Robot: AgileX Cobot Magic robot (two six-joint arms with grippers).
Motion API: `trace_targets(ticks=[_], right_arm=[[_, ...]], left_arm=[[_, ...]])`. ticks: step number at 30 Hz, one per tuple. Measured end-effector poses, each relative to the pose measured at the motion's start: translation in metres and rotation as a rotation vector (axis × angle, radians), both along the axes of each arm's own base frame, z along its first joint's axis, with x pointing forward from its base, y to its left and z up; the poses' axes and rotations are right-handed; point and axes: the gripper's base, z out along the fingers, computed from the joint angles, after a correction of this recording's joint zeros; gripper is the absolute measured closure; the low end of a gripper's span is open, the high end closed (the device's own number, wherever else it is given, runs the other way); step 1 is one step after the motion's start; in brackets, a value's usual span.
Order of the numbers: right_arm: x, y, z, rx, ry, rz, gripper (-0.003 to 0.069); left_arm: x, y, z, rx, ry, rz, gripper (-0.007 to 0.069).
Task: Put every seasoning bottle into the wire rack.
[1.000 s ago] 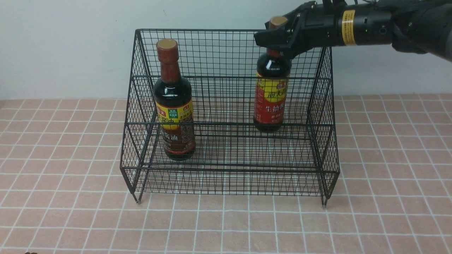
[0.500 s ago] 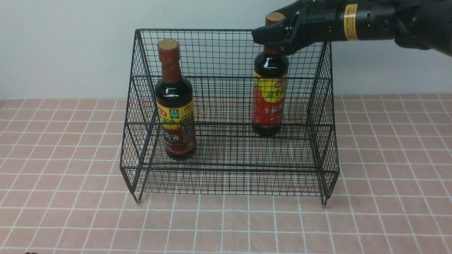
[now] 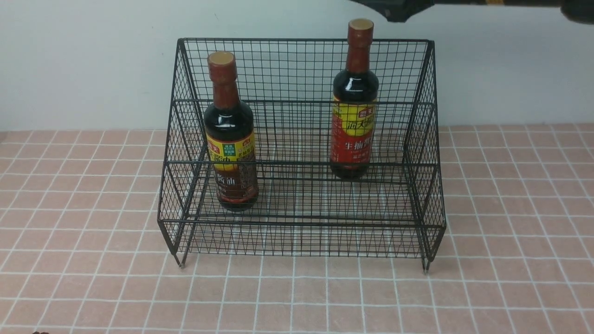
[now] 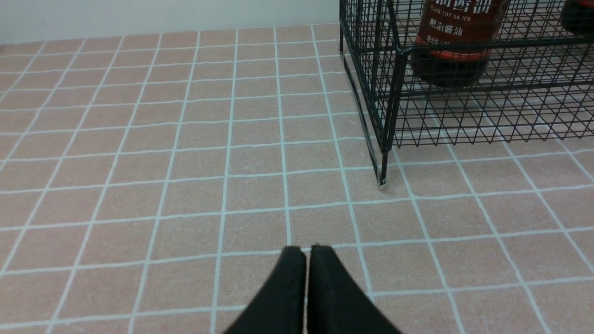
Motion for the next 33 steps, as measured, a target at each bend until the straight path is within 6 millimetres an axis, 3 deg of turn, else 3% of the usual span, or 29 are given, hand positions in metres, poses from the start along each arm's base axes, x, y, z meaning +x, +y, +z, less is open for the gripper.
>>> trace_targets(ticks=[4, 7, 13, 16, 20, 22, 27, 30, 33], right_arm=[[-0.017, -0.006, 0.030, 0.088, 0.012, -0.043, 0.0216], [-0.044, -0.015, 0.069, 0.224, 0.032, -0.098, 0.0302], [-0.101, -0.028, 0.125, 0.372, 0.000, -0.090, 0.0565], [-0.134, -0.034, 0.150, 0.355, -0.117, -0.073, 0.0651], [-0.160, -0.042, 0.167, 0.231, -0.334, -0.079, 0.0668], [-0.174, -0.050, 0.176, 0.092, -0.530, -0.103, 0.0671], [-0.189, -0.062, 0.187, -0.151, -0.829, -0.183, 0.0670], [-0.190, -0.074, 0.194, -0.274, -0.961, -0.323, 0.0670], [-0.180, -0.098, 0.201, -0.387, -1.023, -0.631, 0.0670]], left_arm=[[0.000, 0.000, 0.000, 0.000, 0.000, 0.000, 0.0631], [0.000, 0.000, 0.000, 0.000, 0.000, 0.000, 0.0631], [0.000, 0.000, 0.000, 0.000, 0.000, 0.000, 0.0631], [0.000, 0.000, 0.000, 0.000, 0.000, 0.000, 0.0631], [0.000, 0.000, 0.000, 0.000, 0.000, 0.000, 0.0631], [0.000, 0.000, 0.000, 0.000, 0.000, 0.000, 0.0631], [0.000, 0.000, 0.000, 0.000, 0.000, 0.000, 0.0631], [0.000, 0.000, 0.000, 0.000, 0.000, 0.000, 0.0631], [0.000, 0.000, 0.000, 0.000, 0.000, 0.000, 0.0631]])
